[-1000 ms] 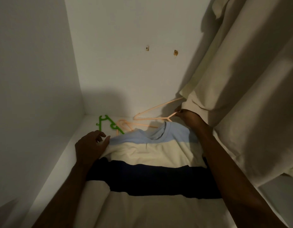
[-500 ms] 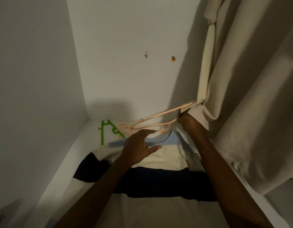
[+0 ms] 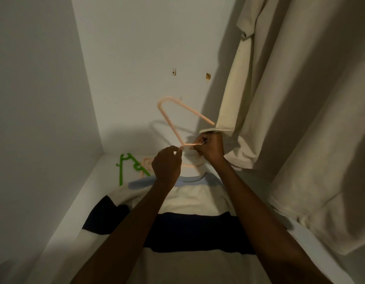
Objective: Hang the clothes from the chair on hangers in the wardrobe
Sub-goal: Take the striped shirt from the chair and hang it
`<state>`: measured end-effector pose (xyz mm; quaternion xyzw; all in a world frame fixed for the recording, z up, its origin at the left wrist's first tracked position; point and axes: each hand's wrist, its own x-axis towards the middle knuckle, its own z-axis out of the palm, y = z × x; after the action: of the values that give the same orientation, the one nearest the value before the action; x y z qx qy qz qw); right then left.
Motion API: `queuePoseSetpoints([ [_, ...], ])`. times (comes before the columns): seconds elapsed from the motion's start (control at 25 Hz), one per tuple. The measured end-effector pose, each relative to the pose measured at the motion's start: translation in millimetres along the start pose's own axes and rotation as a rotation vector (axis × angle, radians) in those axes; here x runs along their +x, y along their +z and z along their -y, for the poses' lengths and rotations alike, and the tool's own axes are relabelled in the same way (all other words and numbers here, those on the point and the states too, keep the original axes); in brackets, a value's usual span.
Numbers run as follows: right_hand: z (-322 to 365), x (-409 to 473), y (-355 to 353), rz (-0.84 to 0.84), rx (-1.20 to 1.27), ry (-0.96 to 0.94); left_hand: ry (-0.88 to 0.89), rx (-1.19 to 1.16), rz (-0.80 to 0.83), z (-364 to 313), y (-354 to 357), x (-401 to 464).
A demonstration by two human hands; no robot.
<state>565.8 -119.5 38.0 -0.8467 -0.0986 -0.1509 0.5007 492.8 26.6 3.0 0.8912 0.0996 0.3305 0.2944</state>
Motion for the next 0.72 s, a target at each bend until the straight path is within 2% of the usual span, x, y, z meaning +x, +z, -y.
queuePoseSetpoints([
  [0.08, 6.5, -4.3, 9.7, 0.036, 0.057, -0.012, 0.042, 0.173, 0.0, 5.7, -12.7, 8.8],
  [0.2, 22.9, -9.0, 24.8, 0.046, 0.152, -0.034, 0.071, 0.196, -0.045, 15.2, -35.2, 20.6],
  [0.28, 40.1, -9.7, 33.4, 0.036, 0.241, -0.038, 0.015, 0.135, -0.214, 17.7, -53.6, 19.9],
  [0.36, 60.1, -11.3, 39.3, 0.046, 0.398, -0.021, -0.115, 0.003, -0.368, 22.6, -71.6, 12.8],
  [0.4, 69.6, -13.5, 41.8, 0.075, 0.478, -0.034, -0.197, -0.109, -0.346, 25.7, -77.7, 12.0],
  [0.48, 85.0, -23.5, 52.3, 0.198, 0.558, -0.111, -0.283, -0.31, -0.158, 33.6, -87.5, 12.5],
  [0.52, 90.0, -29.9, 59.8, 0.258, 0.545, -0.165, -0.241, -0.373, -0.105, 36.7, -90.3, 13.0],
  [0.56, 94.0, -37.5, 68.7, 0.305, 0.505, -0.214, -0.179, -0.391, -0.118, 39.0, -94.2, 13.0],
  [0.64, 100.0, -51.9, 84.2, 0.357, 0.445, -0.268, -0.071, -0.336, -0.215, 39.3, -105.1, 15.3],
  [0.72, 102.9, -61.6, 90.5, 0.382, 0.468, -0.251, -0.012, -0.263, -0.228, 39.3, -116.2, 16.3],
])
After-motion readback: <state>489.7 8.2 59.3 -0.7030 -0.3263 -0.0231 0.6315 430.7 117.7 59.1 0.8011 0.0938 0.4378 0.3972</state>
